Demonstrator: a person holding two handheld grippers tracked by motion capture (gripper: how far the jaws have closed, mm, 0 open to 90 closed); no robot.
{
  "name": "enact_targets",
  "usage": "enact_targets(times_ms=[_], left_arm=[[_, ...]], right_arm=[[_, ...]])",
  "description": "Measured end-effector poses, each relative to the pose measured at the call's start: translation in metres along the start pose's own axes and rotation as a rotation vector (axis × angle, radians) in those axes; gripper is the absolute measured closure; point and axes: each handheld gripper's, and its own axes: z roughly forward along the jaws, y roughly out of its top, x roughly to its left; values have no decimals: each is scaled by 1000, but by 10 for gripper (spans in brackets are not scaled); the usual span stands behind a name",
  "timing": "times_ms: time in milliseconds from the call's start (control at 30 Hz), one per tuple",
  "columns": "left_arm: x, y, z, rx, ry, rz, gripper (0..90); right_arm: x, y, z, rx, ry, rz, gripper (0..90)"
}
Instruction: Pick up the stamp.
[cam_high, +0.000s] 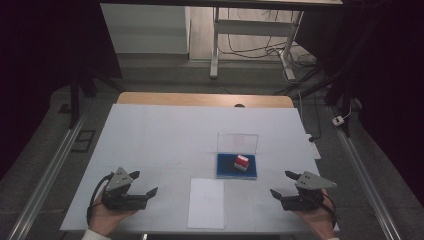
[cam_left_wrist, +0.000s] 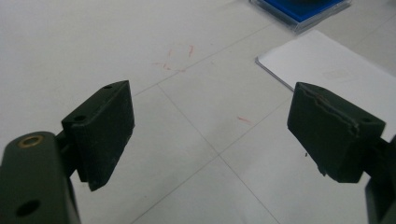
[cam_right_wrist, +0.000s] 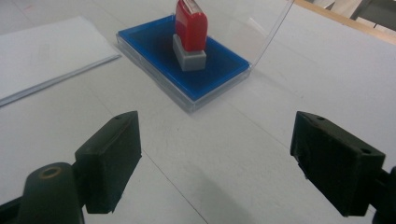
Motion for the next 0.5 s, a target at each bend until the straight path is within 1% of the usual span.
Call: enact_targets(times_ms=[100, 267, 333, 500], left_arm=[[0, 0, -1, -5, -10, -11, 148], [0, -2, -3, -8, -12, -23, 149], [0, -2, -4, -5, -16, -19, 151], [1, -1, -2, 4, -16, -14, 154]], right_arm=[[-1, -1, -1, -7, 2, 15, 160], [-1, 0, -3, -13, -5, 14, 171], [-1, 0, -4, -16, -13, 11, 182], [-1, -1, -2, -10, -3, 20, 194]])
